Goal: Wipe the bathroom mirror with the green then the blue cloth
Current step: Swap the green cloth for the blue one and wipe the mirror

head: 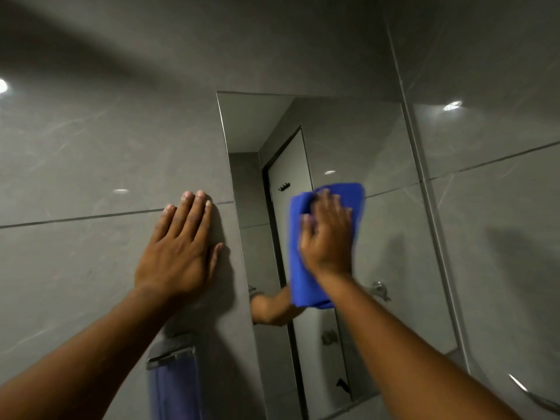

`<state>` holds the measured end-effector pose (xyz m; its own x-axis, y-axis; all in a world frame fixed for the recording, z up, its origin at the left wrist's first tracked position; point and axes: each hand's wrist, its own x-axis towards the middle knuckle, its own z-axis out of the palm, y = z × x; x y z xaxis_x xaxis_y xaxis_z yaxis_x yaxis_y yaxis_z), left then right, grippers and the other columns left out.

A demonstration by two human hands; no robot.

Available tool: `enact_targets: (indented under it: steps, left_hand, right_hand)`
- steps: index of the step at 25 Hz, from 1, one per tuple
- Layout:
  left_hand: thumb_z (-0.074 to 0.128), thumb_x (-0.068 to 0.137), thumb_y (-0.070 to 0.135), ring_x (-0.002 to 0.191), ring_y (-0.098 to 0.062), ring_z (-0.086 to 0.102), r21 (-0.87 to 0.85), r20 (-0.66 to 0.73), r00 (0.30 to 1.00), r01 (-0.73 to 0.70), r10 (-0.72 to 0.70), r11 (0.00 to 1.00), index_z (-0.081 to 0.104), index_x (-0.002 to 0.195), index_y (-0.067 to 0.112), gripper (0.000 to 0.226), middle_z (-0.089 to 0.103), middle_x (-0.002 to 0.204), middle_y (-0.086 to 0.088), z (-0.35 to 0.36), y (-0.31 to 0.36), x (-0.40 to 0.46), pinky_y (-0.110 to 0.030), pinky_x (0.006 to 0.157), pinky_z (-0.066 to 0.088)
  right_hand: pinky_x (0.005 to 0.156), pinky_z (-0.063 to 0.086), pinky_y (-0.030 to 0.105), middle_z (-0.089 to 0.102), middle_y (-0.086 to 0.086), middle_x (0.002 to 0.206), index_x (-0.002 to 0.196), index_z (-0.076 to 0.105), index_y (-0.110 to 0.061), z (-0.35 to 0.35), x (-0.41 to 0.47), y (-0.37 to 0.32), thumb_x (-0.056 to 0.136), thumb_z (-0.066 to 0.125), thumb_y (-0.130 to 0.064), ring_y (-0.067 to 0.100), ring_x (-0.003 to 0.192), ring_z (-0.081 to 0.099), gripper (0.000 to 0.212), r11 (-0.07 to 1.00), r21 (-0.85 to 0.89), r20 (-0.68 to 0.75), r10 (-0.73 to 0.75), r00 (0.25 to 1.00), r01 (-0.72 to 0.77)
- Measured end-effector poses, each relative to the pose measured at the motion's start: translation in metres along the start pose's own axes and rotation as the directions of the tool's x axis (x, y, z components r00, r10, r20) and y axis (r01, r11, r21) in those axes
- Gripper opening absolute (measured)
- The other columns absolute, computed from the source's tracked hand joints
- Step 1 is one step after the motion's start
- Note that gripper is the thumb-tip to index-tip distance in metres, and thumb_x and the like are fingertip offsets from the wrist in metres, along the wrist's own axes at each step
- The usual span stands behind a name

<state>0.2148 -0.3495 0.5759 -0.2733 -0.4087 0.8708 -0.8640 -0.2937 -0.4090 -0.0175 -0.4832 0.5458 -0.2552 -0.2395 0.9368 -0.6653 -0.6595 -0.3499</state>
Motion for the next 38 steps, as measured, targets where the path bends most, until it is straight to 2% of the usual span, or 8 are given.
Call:
enact_targets:
  steps: [6, 10, 14, 23, 25, 28, 32, 38]
  left_hand:
    - [0.021, 0.098, 0.050, 0.153, -0.028, 0.008, -0.017, -0.043, 0.999, -0.032, 0.031, 0.999, 0.016, 0.154, 0.006, 0.072, 0.015, 0.164, -0.016, -0.002, -0.004, 0.000, -0.045, 0.124, 0.007]
    - [0.015, 0.099, 0.054, 0.154, -0.029, 0.004, -0.042, -0.055, 0.998, -0.031, 0.029, 0.999, 0.011, 0.156, 0.009, 0.072, 0.009, 0.165, -0.013, 0.001, -0.006, -0.001, -0.047, 0.124, 0.010]
    - [0.015, 0.099, 0.052, 0.154, -0.030, 0.004, -0.023, -0.074, 0.997, -0.020, 0.018, 1.000, 0.012, 0.156, 0.007, 0.072, 0.010, 0.165, -0.014, 0.008, -0.005, -0.001, -0.048, 0.124, 0.012]
    - [0.033, 0.080, 0.069, 0.155, -0.026, -0.003, -0.378, -0.004, 0.999, -0.050, 0.052, 0.924, 0.015, 0.157, 0.015, 0.096, 0.011, 0.166, -0.009, -0.009, 0.029, 0.002, -0.049, 0.125, 0.003]
    - [0.046, 0.074, 0.066, 0.154, -0.024, 0.010, -0.629, 0.006, 1.000, 0.000, 0.004, 0.778, 0.015, 0.157, 0.012, 0.104, 0.018, 0.166, -0.010, -0.021, 0.043, -0.001, -0.042, 0.125, 0.011]
    - [0.078, 0.068, 0.036, 0.126, -0.009, 0.051, -0.946, 0.177, 0.950, 0.237, -0.255, 0.224, 0.027, 0.151, 0.009, 0.101, 0.047, 0.144, -0.002, -0.043, 0.046, -0.022, -0.023, 0.106, 0.041]
    - [0.076, 0.068, -0.004, 0.094, -0.037, 0.067, -0.732, 0.661, 0.637, 0.429, -0.398, -0.530, 0.063, 0.113, -0.005, 0.047, 0.069, 0.111, -0.028, -0.067, 0.022, -0.080, -0.052, 0.086, 0.057]
    - [0.068, 0.068, -0.006, 0.088, -0.036, 0.067, -0.638, 0.759, 0.476, 0.408, -0.444, -0.654, 0.066, 0.110, -0.001, 0.042, 0.070, 0.103, -0.022, -0.120, -0.043, -0.216, -0.044, 0.077, 0.056]
  right_hand:
    - [0.124, 0.007, 0.045, 0.028, 0.002, 0.161, 0.152, 0.028, -0.019, 0.028, -0.036, -0.080, 0.100, 0.035, -0.043, 0.020, 0.151, 0.014, 0.058, 0.861, 0.032, 0.167, -0.506, 0.846, 0.508]
    - [0.123, 0.014, 0.047, 0.036, 0.003, 0.157, 0.148, 0.036, -0.019, 0.005, -0.014, 0.007, 0.100, 0.040, -0.036, 0.020, 0.148, 0.025, 0.051, 0.993, 0.040, -0.005, -0.112, 0.994, 0.113]
    - [0.120, 0.016, 0.053, 0.035, 0.012, 0.157, 0.147, 0.039, -0.009, -0.019, 0.003, 0.088, 0.096, 0.029, -0.039, 0.030, 0.147, 0.026, 0.060, 0.954, -0.020, -0.043, 0.297, 0.954, -0.298]
    - [0.098, 0.038, 0.049, 0.056, 0.010, 0.128, 0.138, 0.048, -0.022, 0.016, 0.013, -0.090, 0.097, 0.035, -0.042, 0.031, 0.113, 0.049, 0.048, 0.988, -0.074, 0.004, -0.138, 0.990, 0.138]
    - [0.093, 0.039, 0.047, 0.059, 0.009, 0.119, 0.135, 0.049, -0.023, 0.011, 0.015, -0.127, 0.098, 0.035, -0.040, 0.030, 0.106, 0.053, 0.042, 0.987, -0.036, 0.081, -0.156, 0.985, 0.159]
    - [0.093, 0.045, 0.047, 0.060, 0.014, 0.122, 0.128, 0.057, -0.019, -0.008, 0.015, -0.156, 0.098, 0.044, -0.033, 0.036, 0.111, 0.057, 0.036, 0.984, 0.151, 0.160, -0.115, 0.980, 0.091]
    - [0.086, 0.052, 0.040, 0.066, 0.009, 0.118, 0.120, 0.064, -0.021, -0.026, -0.009, -0.214, 0.092, 0.055, -0.034, 0.030, 0.108, 0.061, 0.032, 0.915, 0.399, 0.322, -0.198, 0.926, 0.057]
    - [0.085, 0.053, 0.030, 0.075, -0.005, 0.101, 0.104, 0.073, -0.023, -0.030, -0.103, -0.305, 0.081, 0.064, -0.039, 0.015, 0.097, 0.068, 0.029, 0.807, 0.587, 0.574, -0.353, 0.739, -0.070]
